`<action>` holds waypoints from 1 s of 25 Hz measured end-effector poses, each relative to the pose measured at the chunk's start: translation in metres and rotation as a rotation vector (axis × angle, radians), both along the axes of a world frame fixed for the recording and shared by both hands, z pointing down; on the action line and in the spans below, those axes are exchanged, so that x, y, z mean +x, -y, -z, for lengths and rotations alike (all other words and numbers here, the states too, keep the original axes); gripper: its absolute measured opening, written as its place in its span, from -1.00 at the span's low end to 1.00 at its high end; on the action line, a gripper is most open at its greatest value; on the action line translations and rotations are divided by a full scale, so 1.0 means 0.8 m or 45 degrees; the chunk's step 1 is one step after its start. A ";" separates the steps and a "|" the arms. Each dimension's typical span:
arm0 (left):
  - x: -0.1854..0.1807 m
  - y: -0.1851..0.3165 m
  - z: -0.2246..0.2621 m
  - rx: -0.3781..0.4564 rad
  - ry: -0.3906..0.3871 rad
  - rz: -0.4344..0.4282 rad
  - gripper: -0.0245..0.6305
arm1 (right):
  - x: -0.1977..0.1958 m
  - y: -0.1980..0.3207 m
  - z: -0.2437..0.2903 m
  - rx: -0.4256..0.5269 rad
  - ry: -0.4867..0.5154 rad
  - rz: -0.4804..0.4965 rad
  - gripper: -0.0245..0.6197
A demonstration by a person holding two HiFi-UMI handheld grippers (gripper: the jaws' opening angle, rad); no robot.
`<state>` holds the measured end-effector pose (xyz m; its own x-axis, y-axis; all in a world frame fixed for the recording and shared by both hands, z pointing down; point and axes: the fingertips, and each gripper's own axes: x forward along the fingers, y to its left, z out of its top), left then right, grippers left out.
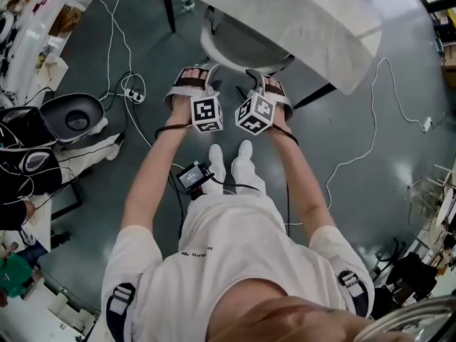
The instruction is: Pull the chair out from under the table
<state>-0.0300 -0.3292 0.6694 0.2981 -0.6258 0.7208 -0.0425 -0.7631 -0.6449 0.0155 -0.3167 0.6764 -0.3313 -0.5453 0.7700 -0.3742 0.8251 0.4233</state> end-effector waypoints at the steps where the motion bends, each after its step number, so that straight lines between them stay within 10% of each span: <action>1: 0.001 0.003 -0.008 -0.008 0.029 -0.018 -0.18 | 0.000 0.003 -0.008 -0.001 -0.031 0.020 -0.16; 25: 0.009 0.073 -0.146 -0.046 0.329 -0.242 -0.16 | -0.017 0.072 -0.136 -0.028 -0.297 0.130 -0.10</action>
<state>-0.0232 -0.3877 0.7860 0.2112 -0.5490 0.8087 0.2645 -0.7644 -0.5880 0.0017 -0.3744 0.7849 -0.1959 -0.5007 0.8432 -0.1827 0.8634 0.4702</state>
